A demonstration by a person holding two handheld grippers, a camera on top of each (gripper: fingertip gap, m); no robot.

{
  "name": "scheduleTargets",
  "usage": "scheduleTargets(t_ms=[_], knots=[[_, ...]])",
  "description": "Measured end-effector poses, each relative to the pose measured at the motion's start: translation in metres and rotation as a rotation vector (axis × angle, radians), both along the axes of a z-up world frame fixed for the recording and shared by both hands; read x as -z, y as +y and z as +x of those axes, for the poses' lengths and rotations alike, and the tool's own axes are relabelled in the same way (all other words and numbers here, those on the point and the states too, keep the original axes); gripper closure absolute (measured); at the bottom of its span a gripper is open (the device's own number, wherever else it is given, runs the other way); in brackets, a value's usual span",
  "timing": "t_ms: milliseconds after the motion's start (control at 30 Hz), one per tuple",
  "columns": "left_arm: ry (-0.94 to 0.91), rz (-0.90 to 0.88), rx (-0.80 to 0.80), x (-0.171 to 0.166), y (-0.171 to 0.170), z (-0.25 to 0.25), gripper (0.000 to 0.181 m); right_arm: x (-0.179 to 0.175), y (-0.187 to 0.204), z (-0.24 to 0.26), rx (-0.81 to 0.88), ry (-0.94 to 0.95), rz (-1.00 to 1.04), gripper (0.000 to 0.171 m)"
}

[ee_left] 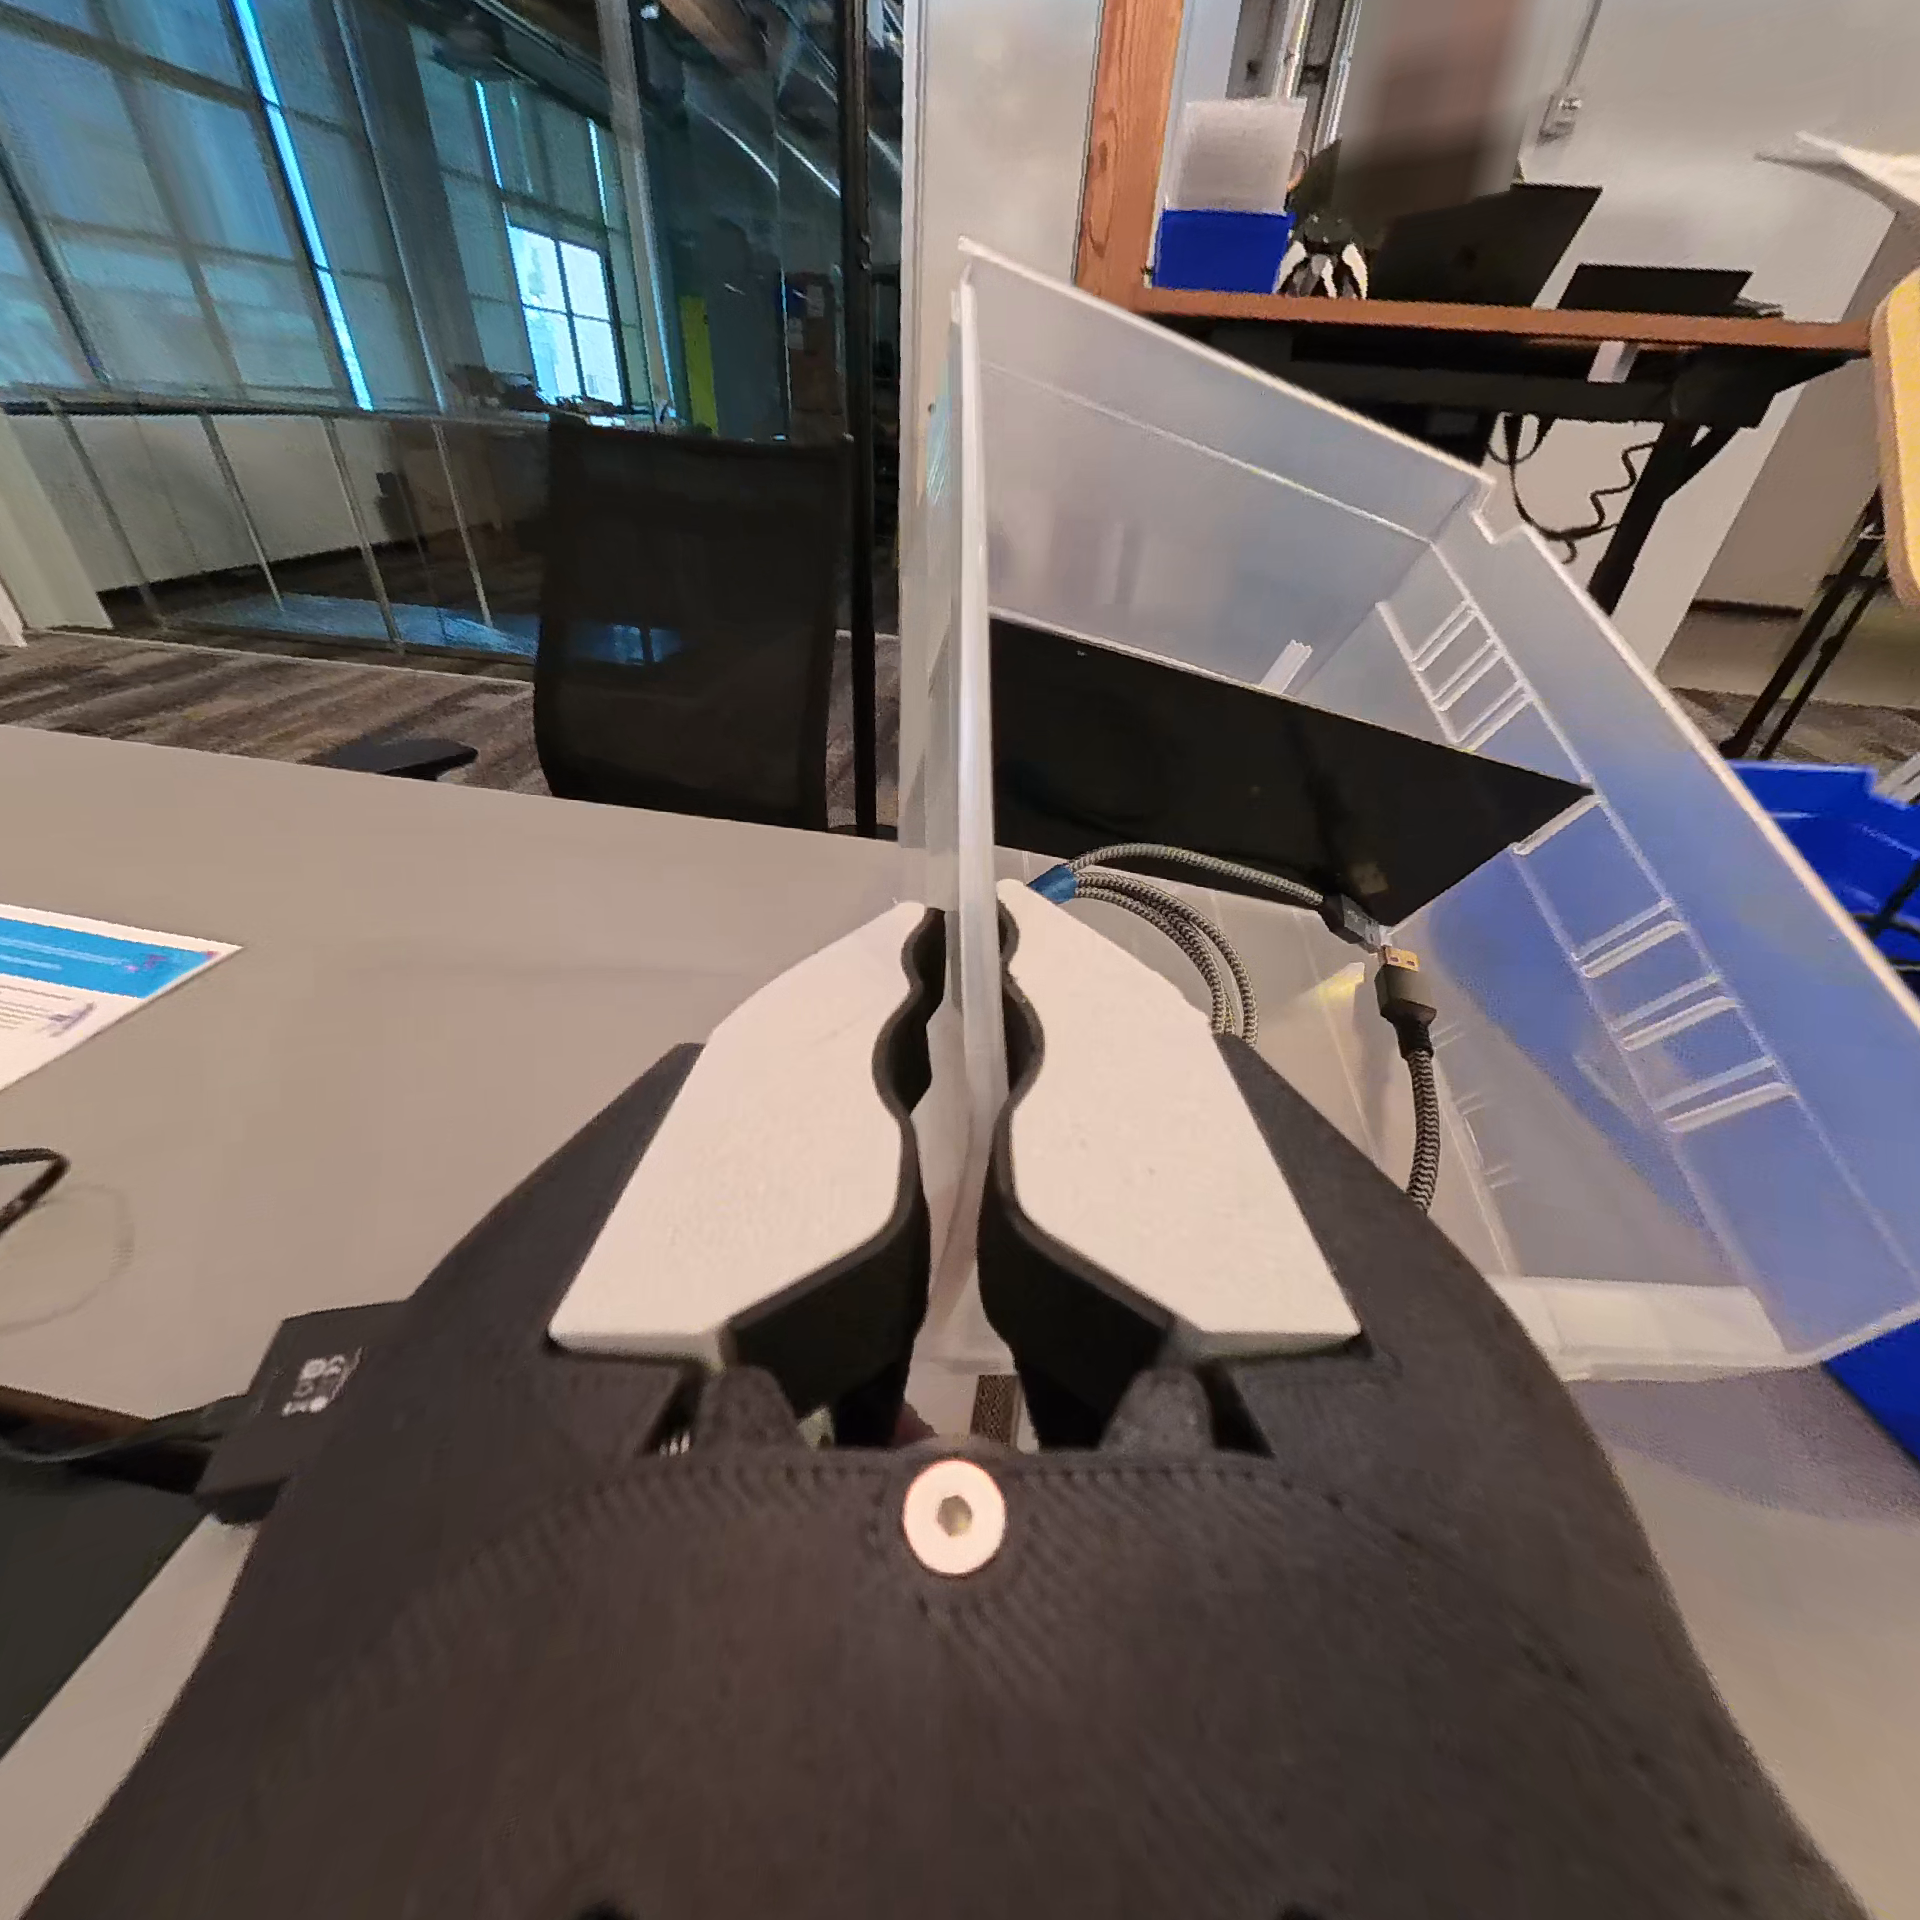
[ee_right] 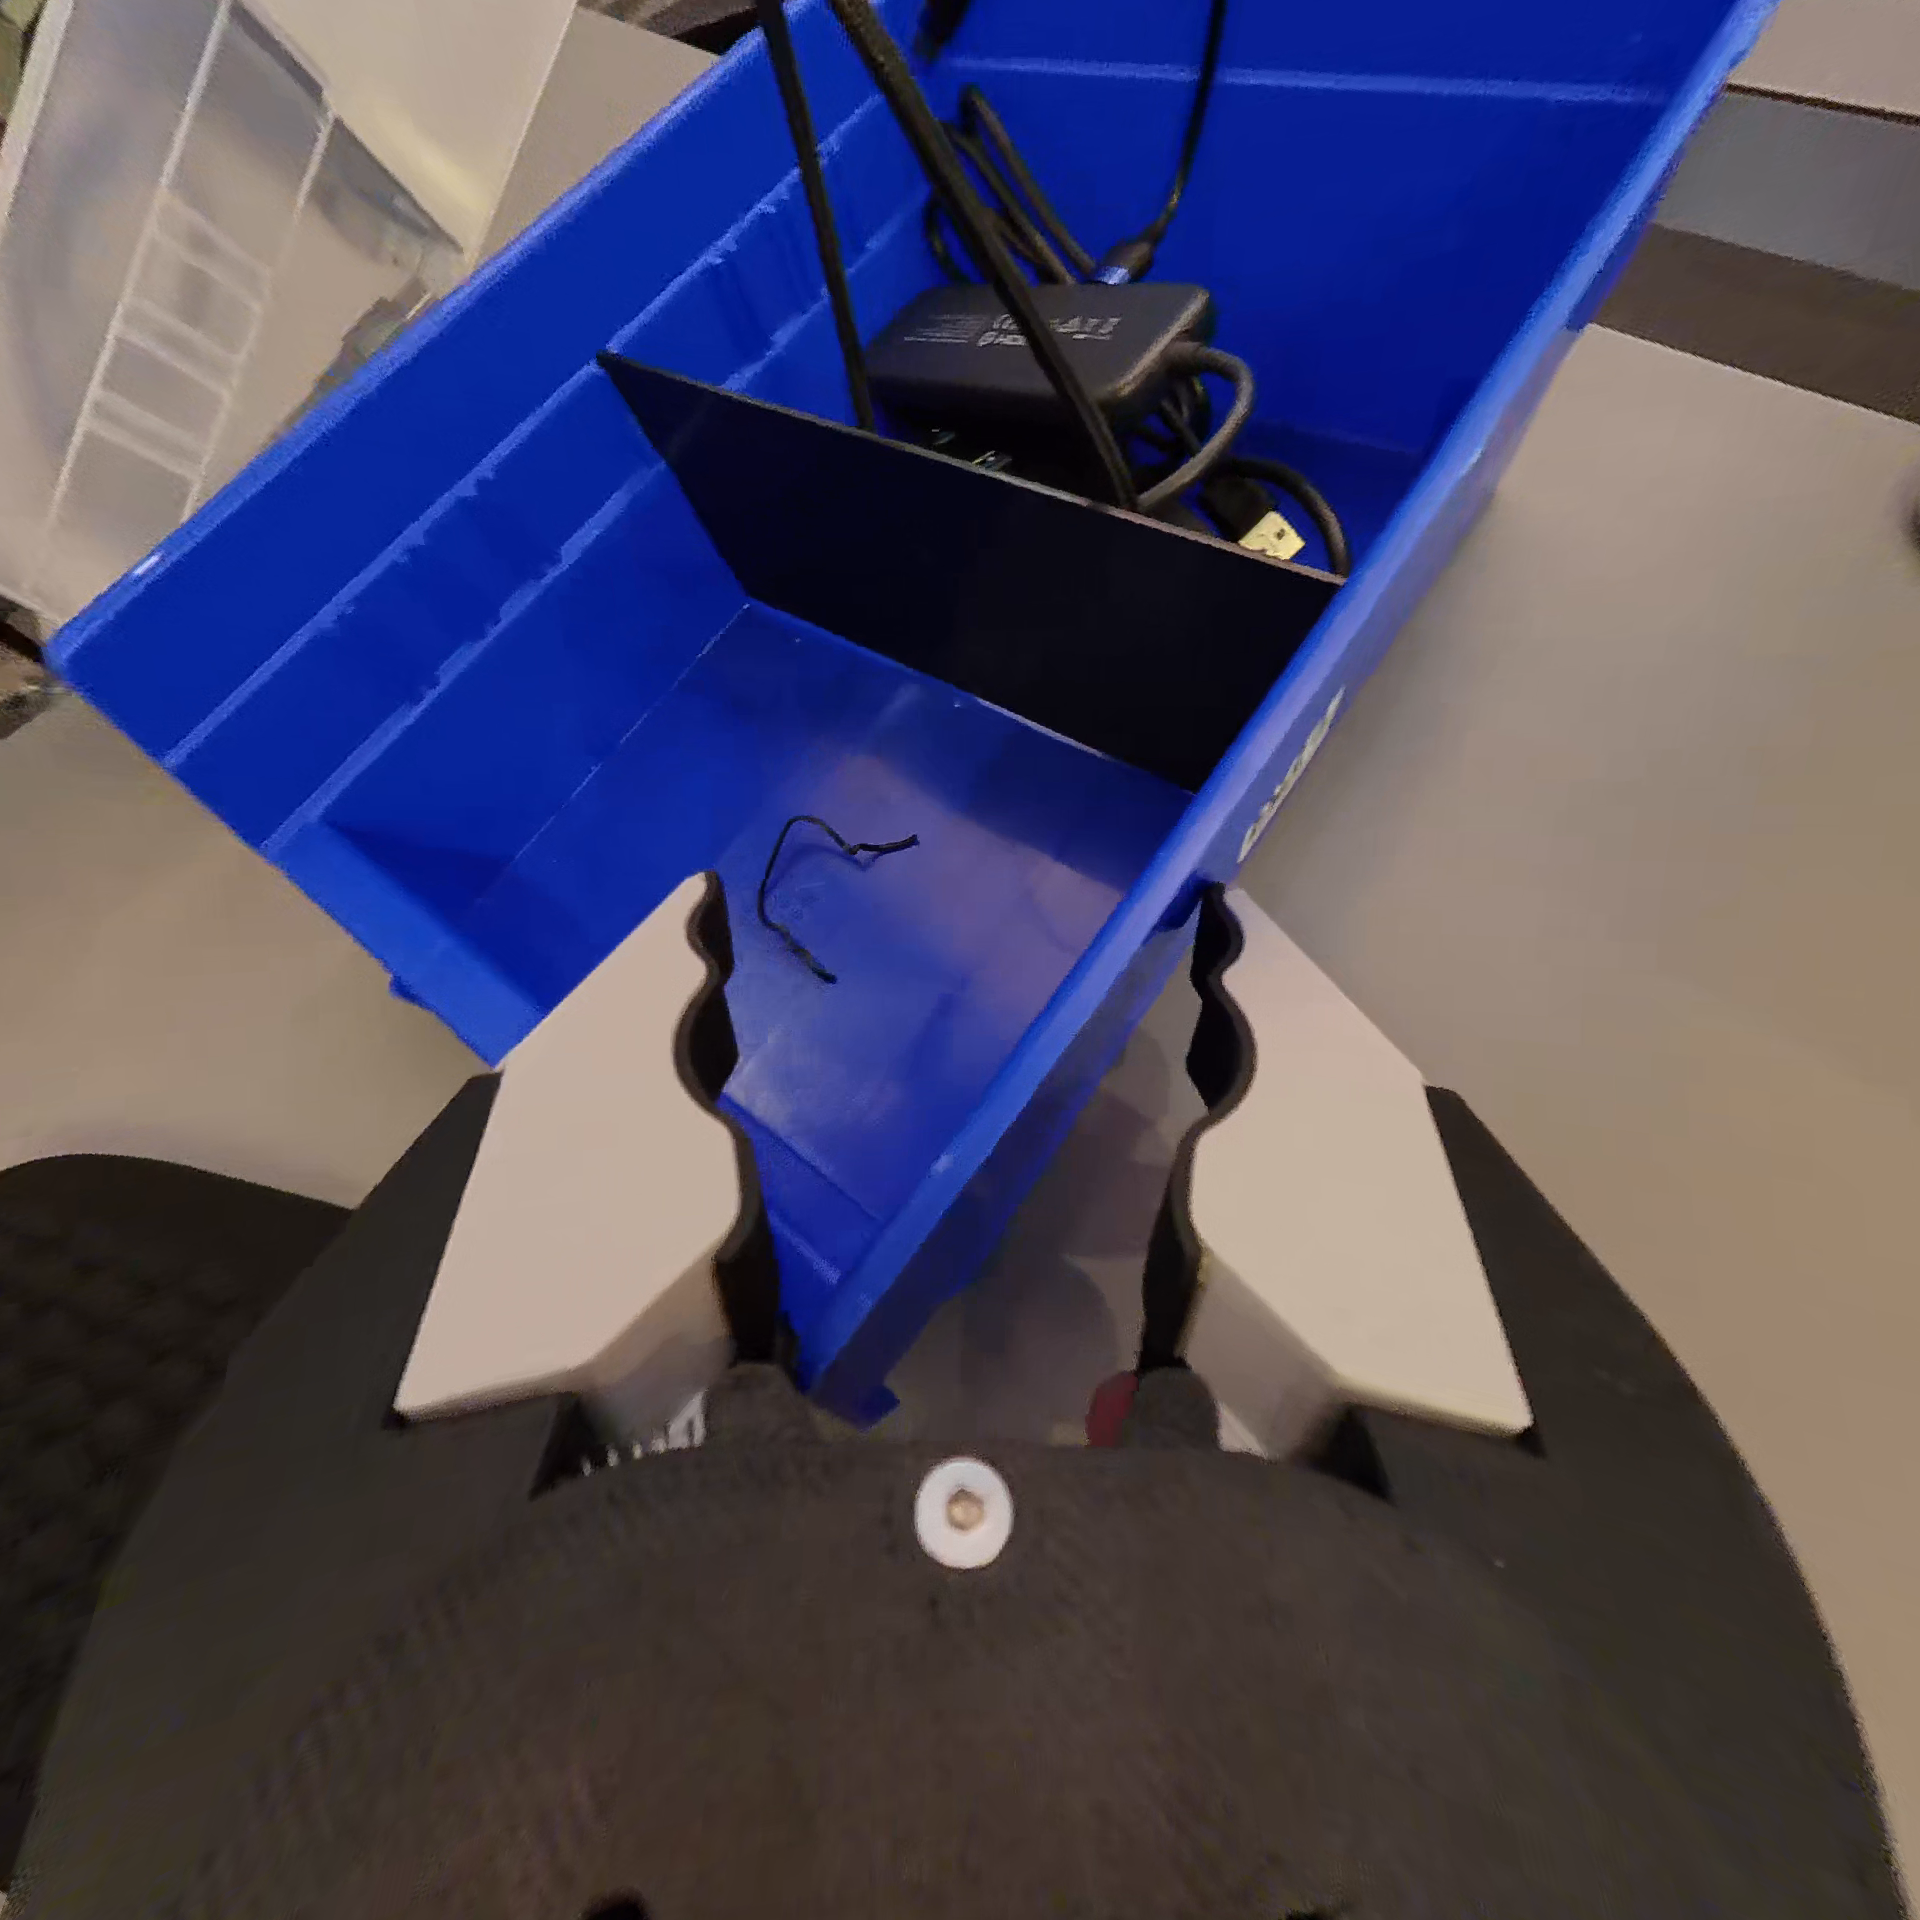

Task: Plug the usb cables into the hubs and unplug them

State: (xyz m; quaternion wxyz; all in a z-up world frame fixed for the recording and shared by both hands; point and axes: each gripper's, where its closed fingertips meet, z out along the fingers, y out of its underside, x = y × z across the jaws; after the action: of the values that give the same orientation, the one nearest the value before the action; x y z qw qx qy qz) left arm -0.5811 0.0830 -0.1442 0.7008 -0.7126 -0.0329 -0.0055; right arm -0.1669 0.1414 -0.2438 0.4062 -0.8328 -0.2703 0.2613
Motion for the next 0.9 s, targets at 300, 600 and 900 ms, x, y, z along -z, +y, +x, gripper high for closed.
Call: scheduleTargets(t_ms=[300, 600, 900], knots=[[0.012, 0.074, -0.071, -0.028, -0.020, -0.027, 0.177, 0.000, -0.009, -0.049, -0.046, 0.027, 0.021, 0.068], [0.012, 0.159, -0.143, -0.056, -0.043, -0.050, 0.177, 0.000, 0.000, -0.097, -0.050, 0.052, 0.032, 0.063], [0.020, 0.221, -0.152, -0.084, -0.062, -0.044, 0.177, 0.004, 0.006, -0.159, -0.115, 0.179, -0.079, 0.053]])
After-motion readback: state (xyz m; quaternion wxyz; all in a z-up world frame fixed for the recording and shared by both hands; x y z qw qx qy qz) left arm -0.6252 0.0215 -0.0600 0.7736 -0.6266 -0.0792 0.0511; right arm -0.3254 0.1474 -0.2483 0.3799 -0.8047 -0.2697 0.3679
